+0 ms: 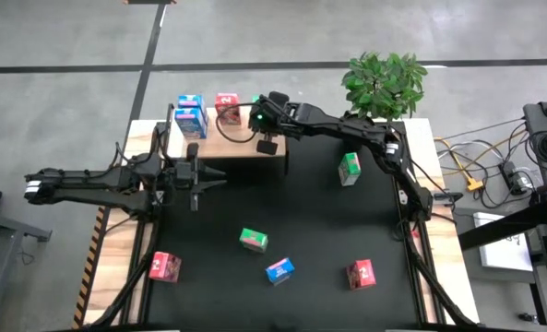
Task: Stack cereal on shelf
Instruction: Put the bottom right green cereal box on the shelf
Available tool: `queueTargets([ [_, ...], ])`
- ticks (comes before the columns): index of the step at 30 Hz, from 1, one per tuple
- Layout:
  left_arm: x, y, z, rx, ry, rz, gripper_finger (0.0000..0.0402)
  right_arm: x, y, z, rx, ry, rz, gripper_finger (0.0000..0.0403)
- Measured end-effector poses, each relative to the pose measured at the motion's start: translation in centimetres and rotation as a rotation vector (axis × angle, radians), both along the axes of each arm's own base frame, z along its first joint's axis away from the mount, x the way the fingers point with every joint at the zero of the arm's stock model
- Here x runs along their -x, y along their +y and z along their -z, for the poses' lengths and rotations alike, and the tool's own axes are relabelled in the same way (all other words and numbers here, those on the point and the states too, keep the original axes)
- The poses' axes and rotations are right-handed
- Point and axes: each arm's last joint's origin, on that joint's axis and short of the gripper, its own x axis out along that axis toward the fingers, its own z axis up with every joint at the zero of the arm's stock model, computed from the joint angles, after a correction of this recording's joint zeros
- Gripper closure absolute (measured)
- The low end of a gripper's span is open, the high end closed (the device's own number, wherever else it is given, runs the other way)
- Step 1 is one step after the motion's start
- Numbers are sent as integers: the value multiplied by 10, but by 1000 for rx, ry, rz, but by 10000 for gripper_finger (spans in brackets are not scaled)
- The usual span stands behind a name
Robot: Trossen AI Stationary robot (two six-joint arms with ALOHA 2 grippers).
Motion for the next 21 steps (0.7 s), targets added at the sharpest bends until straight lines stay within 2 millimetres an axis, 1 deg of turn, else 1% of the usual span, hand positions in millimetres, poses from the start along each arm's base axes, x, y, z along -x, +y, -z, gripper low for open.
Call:
queueTargets([
  [5, 0, 0, 0, -5, 1, 0, 326, -1, -7, 8, 11, -1, 2, 394],
  [8, 0, 0, 0, -8, 1, 1, 326, -1, -7, 11, 9, 8, 1, 394],
  [15, 0, 0, 0, -8, 1, 1, 326, -1, -8, 12, 7, -3, 8, 394],
  [21, 0, 0, 0, -8, 2, 1, 326, -3, -14, 14, 27, -39, 15, 394],
])
